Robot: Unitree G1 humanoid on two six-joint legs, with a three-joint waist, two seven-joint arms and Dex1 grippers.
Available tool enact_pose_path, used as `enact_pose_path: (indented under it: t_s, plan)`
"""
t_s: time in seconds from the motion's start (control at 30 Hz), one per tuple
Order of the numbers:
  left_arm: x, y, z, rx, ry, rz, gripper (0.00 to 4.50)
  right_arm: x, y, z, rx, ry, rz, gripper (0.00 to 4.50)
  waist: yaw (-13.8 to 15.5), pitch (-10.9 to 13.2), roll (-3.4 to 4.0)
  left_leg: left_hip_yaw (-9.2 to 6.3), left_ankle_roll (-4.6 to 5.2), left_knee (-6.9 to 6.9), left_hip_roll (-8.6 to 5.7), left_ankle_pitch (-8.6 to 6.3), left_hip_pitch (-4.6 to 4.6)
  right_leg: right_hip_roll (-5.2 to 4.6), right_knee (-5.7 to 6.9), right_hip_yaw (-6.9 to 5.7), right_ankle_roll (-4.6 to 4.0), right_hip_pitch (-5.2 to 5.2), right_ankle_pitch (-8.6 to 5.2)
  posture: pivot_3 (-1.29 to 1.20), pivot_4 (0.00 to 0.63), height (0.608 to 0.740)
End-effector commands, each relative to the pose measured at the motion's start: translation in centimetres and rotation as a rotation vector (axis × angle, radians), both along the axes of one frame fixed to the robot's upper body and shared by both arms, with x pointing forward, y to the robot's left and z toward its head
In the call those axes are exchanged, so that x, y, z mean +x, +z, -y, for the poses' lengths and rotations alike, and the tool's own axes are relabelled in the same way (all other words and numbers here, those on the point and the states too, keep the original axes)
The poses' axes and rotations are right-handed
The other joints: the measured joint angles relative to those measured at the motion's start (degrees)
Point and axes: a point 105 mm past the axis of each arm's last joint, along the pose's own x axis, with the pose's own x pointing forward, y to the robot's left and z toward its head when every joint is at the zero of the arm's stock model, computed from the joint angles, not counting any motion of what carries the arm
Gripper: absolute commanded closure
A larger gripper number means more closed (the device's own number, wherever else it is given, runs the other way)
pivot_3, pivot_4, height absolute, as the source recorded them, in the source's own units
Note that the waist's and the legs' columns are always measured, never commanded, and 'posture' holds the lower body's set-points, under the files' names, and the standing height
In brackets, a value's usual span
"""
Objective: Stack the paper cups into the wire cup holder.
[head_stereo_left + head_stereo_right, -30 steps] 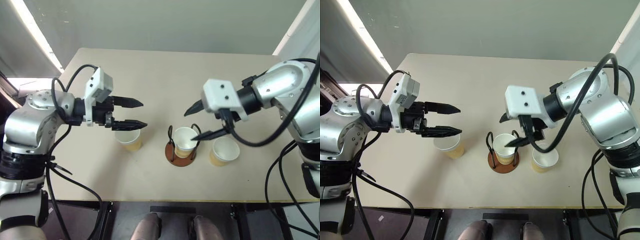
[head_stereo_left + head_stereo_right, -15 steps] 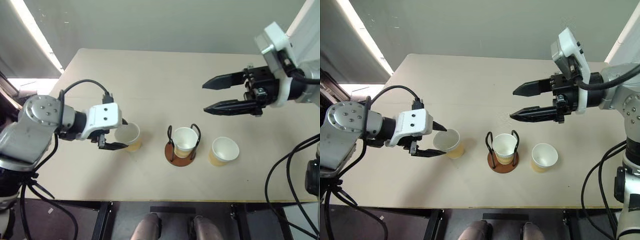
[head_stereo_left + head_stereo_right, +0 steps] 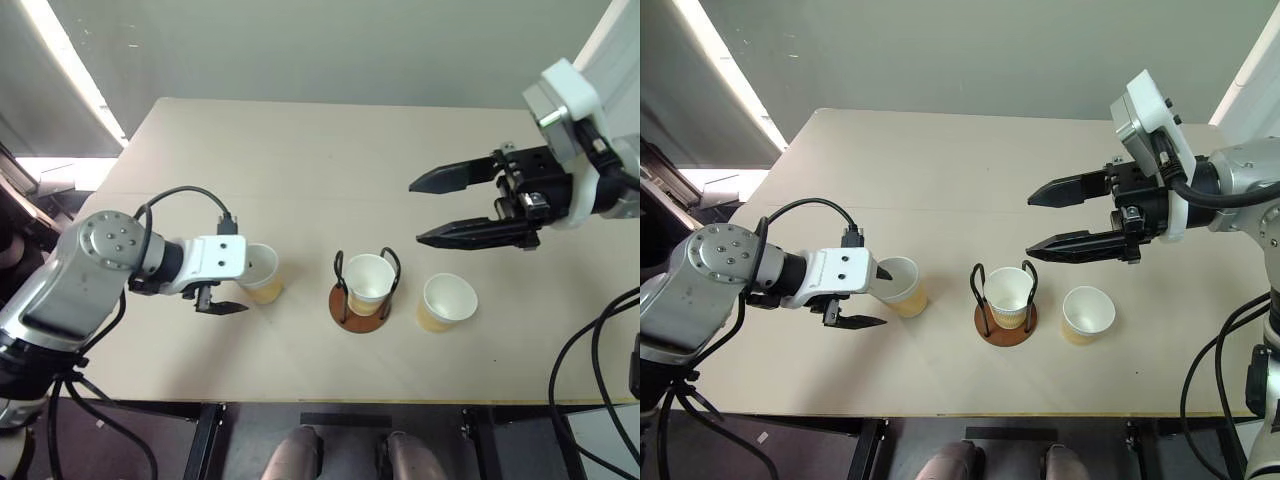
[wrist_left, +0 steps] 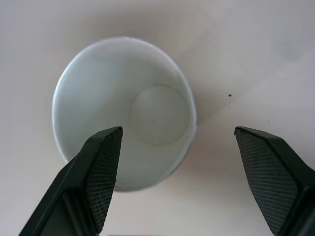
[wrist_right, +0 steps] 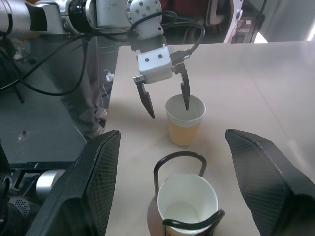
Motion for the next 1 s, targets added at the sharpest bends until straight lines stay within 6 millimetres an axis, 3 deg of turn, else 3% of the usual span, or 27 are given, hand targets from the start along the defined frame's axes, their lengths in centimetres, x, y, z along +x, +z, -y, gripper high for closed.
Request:
enact_pose_path:
  t_s: [0.03, 0.33, 0.43, 0.73, 1.0]
  plan:
    - [0.2, 1.3, 0.6, 0.005, -0.029, 0.042, 0.58, -0.4, 0.9, 0.6, 0.017, -0.010, 0.045, 0.99, 0.0, 0.0, -0.01, 0.00, 0.00, 0.00, 0.00, 0.00, 0.00, 0.00, 0.00, 0.00, 0.00, 0.00, 0.00, 0.00, 0.150, 0.740]
    - [0.0, -0.5, 2.3, -0.019, -0.151, -0.013, 0.58, -0.4, 0.7, 0.6, 0.065, 0.006, 0.098, 0.99, 0.0, 0.0, -0.02, 0.01, 0.00, 0.03, 0.00, 0.00, 0.00, -0.01, 0.04, 0.00, 0.01, 0.01, 0.00, 0.00, 0.150, 0.740]
    - [-0.2, -0.7, 2.6, -0.022, -0.202, -0.022, 1.24, -0.7, 0.6, 0.9, 0.085, 0.033, 0.138, 0.94, 0.0, 0.0, -0.01, 0.00, 0.00, 0.01, 0.01, 0.00, 0.00, -0.01, 0.05, 0.00, 0.00, 0.01, 0.00, 0.00, 0.150, 0.740]
    - [-0.2, 0.9, 3.4, -0.053, -0.269, -0.053, 4.48, -0.9, -0.7, 2.4, 0.048, 0.049, 0.172, 0.94, 0.0, 0.0, -0.04, 0.02, 0.01, 0.03, 0.00, 0.00, -0.01, -0.02, 0.07, -0.01, 0.01, 0.02, 0.01, 0.00, 0.150, 0.740]
    - [0.4, 4.1, 3.9, -0.117, -0.303, -0.041, 4.48, -0.9, -1.4, 3.4, -0.002, 0.056, 0.172, 0.94, 0.0, 0.0, -0.06, 0.01, 0.01, 0.05, 0.00, -0.01, -0.04, -0.03, 0.08, -0.01, 0.03, 0.02, 0.02, 0.00, 0.150, 0.740]
